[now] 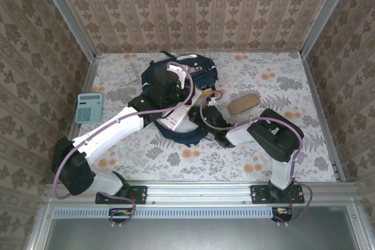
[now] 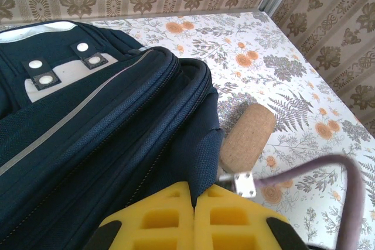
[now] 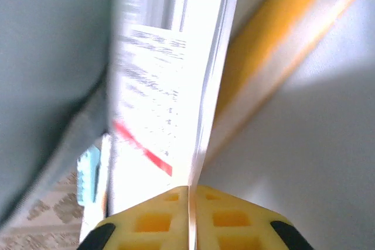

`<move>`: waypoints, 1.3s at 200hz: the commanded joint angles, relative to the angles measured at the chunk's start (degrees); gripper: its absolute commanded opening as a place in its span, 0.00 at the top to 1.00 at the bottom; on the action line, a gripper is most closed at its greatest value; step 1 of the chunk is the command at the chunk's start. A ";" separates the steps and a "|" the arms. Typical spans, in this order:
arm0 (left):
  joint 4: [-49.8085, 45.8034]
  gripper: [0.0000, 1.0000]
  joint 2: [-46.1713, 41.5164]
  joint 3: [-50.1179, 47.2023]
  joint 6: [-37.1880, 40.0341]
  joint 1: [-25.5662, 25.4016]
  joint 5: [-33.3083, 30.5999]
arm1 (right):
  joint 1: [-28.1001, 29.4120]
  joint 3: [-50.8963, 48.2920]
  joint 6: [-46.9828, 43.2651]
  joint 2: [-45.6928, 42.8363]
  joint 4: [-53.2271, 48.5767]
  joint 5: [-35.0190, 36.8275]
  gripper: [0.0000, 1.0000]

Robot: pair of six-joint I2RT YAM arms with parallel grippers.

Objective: Pack the student bag

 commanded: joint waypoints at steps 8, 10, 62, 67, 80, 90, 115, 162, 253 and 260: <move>3.04 0.98 -2.95 2.05 -0.34 -0.56 1.70 | 1.92 -1.24 -0.86 -1.35 0.81 2.06 0.66; 3.01 0.98 -2.91 2.07 -0.39 -0.56 1.70 | 1.93 -1.29 -0.98 -1.50 0.54 2.16 0.66; 3.09 0.98 -2.77 2.08 -0.46 -0.56 1.91 | 3.18 -2.99 -4.90 -11.14 -13.48 6.42 0.61; 3.08 0.98 -2.77 2.08 -0.41 -0.48 1.94 | 3.17 -3.08 -4.99 -11.94 -14.78 6.86 0.61; 3.18 0.98 -2.70 2.06 -0.42 -0.56 1.97 | 3.27 -3.64 -5.83 -13.47 -16.04 7.48 0.63; 3.15 0.98 -2.69 2.08 -0.43 -0.56 1.96 | 3.30 -4.22 -5.94 -14.55 -16.58 8.51 0.64; 3.09 0.98 -2.86 2.08 -0.41 -0.55 1.89 | 3.50 -1.73 -9.00 -16.03 -21.02 8.64 0.64; 3.09 0.98 -2.95 2.05 -0.39 -0.56 1.83 | 1.92 9.52 -14.78 -10.75 -25.48 3.65 0.82; 3.00 0.98 -3.13 2.03 -0.23 -0.47 1.52 | -2.98 15.30 -7.04 1.22 -20.38 5.20 0.84; 3.08 0.98 -3.06 2.07 -0.14 -0.43 1.52 | -2.75 13.25 -6.17 0.06 -20.01 6.25 0.84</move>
